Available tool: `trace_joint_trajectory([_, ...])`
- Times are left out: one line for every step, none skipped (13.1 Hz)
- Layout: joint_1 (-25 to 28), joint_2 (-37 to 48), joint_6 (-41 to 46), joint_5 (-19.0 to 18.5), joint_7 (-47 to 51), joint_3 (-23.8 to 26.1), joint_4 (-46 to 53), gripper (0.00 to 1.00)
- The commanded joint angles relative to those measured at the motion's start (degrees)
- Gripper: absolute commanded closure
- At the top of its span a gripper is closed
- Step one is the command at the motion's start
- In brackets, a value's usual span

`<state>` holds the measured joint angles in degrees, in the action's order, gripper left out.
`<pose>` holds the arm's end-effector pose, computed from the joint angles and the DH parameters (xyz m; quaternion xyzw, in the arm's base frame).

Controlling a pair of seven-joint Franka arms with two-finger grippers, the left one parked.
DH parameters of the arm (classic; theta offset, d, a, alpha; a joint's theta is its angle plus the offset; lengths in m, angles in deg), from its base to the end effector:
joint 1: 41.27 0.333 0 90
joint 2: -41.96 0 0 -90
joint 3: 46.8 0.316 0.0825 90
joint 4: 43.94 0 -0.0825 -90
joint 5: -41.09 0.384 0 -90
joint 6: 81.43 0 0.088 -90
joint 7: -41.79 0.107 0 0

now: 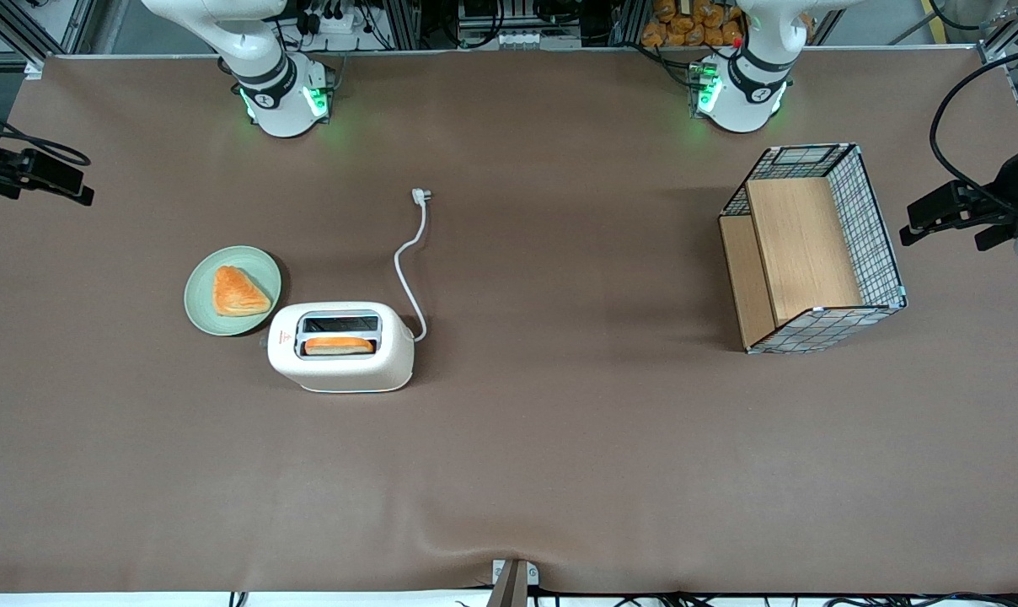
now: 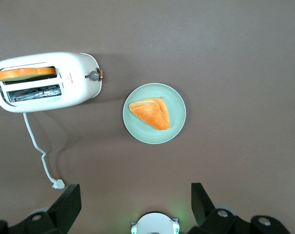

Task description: Press toaster button with right arm

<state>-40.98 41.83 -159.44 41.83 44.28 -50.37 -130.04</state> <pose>0.5320 -0.0289 0.6379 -0.9962 0.0493 0.0716 0.0068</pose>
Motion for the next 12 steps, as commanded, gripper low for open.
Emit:
trace_joint_trajectory([0.1,0.2,0.4,-1.4,-1.1,0.2,0.5,0.0])
trace_joint_trajectory([0.1,0.2,0.2,-1.2,-1.1,0.2,0.4,0.0])
trace_joint_trajectory([0.1,0.2,0.1,-1.2,-1.1,0.2,0.4,0.0])
trace_joint_trajectory([0.1,0.2,0.0,-1.2,-1.1,0.1,0.4,0.0])
trace_joint_trajectory([0.1,0.2,-0.4,-1.2,-1.2,0.1,0.4,0.0])
trace_joint_trajectory([0.1,0.2,-0.6,-1.4,-1.2,0.1,0.4,0.0])
trace_joint_trajectory([0.1,0.2,-0.7,-1.4,-1.2,0.1,0.4,0.0])
trace_joint_trajectory([0.1,0.2,-0.8,-1.4,-1.2,0.1,0.3,0.0])
trace_joint_trajectory([0.1,0.2,-0.8,-1.4,-1.2,0.1,0.3,0.0])
trace_joint_trajectory([0.1,0.2,-0.8,-1.4,-1.2,0.1,0.2,0.0])
trace_joint_trajectory([0.1,0.2,-0.8,-1.4,-1.2,0.1,0.0,0.0])
trace_joint_trajectory([0.1,0.2,-0.8,-1.4,-1.2,0.1,-0.1,0.0])
